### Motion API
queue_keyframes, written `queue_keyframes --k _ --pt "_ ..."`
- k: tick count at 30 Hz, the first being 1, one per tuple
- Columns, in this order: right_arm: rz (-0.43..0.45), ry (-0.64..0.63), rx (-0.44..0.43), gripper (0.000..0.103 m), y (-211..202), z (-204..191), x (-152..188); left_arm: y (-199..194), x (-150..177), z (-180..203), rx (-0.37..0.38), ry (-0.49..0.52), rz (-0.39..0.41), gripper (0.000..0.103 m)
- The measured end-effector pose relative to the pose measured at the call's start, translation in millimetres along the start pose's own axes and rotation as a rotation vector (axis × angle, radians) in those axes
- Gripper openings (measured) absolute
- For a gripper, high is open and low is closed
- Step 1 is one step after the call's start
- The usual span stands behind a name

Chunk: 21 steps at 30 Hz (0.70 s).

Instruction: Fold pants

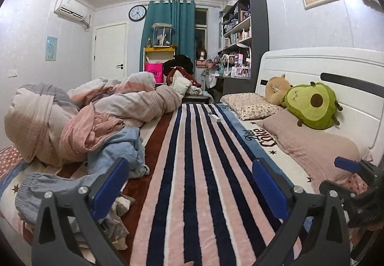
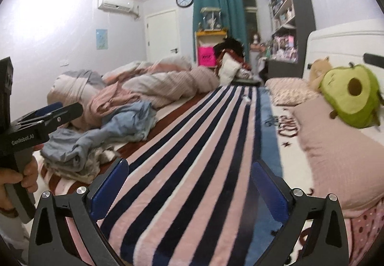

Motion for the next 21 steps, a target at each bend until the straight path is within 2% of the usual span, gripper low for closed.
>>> queue_keyframes --k 21 --pt "0.028 0.024 0.021 0.102 -14.2 10.0 -2.7 -9.2 1.3 -5.3 -0.004 0.009 0.01 0.102"
Point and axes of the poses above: each gripper's, at about its wrist camera, not at the fingertips, and y roughly the way its jaws point, z to its right, x to its underside, the point moved 3 cm from there along y, roughly the way its jaws point, and after that the axes turned 2 degrees about x, right-handed, at the moved point
